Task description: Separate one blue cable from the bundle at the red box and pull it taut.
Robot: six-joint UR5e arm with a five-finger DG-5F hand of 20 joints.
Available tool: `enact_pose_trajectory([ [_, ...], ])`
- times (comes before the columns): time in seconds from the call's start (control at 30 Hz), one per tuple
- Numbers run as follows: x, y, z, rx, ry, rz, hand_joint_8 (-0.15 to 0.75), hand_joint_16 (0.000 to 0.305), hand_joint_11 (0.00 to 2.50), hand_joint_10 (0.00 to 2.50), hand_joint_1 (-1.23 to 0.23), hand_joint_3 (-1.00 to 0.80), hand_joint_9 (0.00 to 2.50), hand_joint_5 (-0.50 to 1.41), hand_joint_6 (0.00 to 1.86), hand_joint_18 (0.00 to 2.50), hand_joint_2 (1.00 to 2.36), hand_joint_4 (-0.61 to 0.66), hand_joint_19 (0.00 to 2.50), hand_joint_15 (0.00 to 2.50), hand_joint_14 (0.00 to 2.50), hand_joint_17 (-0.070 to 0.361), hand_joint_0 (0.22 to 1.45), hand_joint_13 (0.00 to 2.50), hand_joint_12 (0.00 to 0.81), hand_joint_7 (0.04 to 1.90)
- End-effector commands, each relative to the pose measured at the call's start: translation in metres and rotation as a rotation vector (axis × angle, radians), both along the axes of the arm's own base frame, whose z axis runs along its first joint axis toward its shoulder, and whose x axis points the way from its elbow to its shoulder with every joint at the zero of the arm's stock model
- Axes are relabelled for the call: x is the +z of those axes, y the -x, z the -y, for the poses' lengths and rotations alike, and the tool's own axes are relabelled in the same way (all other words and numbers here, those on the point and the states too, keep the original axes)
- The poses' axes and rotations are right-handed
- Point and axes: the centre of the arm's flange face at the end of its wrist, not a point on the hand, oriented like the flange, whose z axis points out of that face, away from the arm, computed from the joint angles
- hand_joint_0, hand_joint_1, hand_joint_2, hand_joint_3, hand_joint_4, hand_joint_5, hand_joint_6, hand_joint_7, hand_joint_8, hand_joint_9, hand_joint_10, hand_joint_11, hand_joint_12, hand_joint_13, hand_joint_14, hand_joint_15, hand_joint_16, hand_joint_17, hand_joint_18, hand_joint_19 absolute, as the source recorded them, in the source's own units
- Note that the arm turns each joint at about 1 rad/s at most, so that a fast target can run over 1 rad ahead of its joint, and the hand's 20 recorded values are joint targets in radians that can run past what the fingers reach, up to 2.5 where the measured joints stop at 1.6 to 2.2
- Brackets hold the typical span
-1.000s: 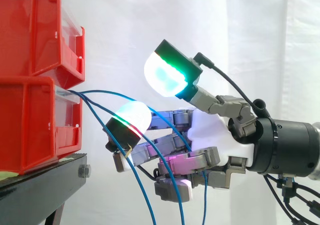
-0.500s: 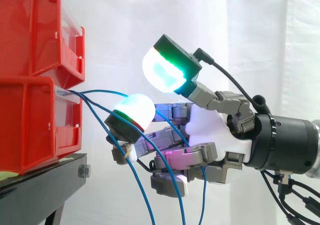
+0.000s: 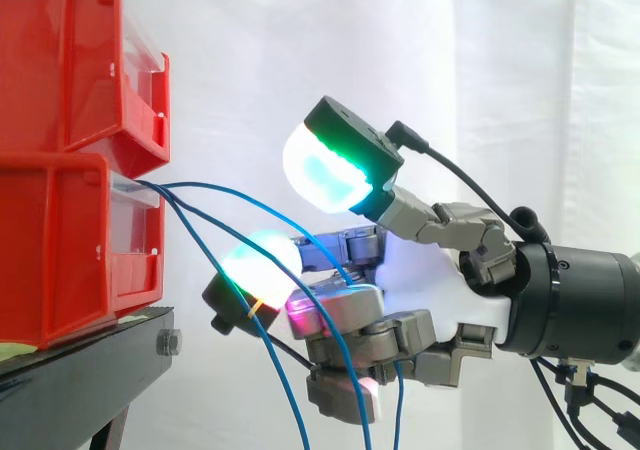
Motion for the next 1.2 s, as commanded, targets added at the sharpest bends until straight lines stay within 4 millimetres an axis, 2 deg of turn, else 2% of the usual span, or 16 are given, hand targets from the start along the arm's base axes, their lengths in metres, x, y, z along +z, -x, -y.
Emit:
enact_pose_trajectory([
  [0.0,0.000,-0.001,-0.002,-0.006,0.002,0.007,0.337,0.047,1.29,1.49,-0.56,-0.50,0.50,-0.25,0.89,1.10,1.00,0.25,1.22,1.22,2.44,0.106,0.54,0.75,0.375,0.92],
  [0.13,0.001,-0.002,-0.004,-0.006,0.013,0.021,0.340,0.047,1.24,1.64,-0.56,-0.50,0.48,-0.25,0.89,1.10,1.00,0.25,1.23,1.21,2.47,0.105,0.54,0.73,0.373,0.92],
  [0.2,0.001,-0.002,-0.004,-0.007,0.015,0.021,0.342,0.047,1.18,1.87,-0.56,-0.50,0.44,-0.25,0.89,1.10,1.00,0.25,1.23,1.18,2.48,0.105,0.54,0.73,0.376,0.92],
  [0.27,0.001,-0.002,-0.004,-0.007,0.016,0.019,0.346,0.047,1.15,1.98,-0.56,-0.50,0.43,-0.25,0.89,1.10,1.00,0.25,1.22,1.18,2.48,0.105,0.54,0.73,0.376,0.92],
  [0.5,0.003,-0.002,0.000,-0.007,0.007,0.031,0.343,0.046,1.12,2.05,-0.55,-0.50,0.42,-0.25,0.89,1.10,1.00,0.25,1.23,1.17,2.50,0.104,0.54,0.73,0.372,0.92],
  [0.8,0.004,-0.002,0.007,-0.004,-0.077,0.037,0.335,0.044,1.09,2.20,-0.44,-0.50,0.42,-0.25,0.89,1.10,1.00,0.25,1.25,1.20,2.50,0.099,0.57,0.74,0.366,0.92],
  [1.17,0.003,0.000,0.017,-0.030,-0.091,0.032,0.326,0.043,1.10,2.25,-0.47,-0.43,0.41,-0.25,0.89,1.10,1.01,0.24,1.26,1.20,2.50,0.096,0.59,0.74,0.357,0.93],
])
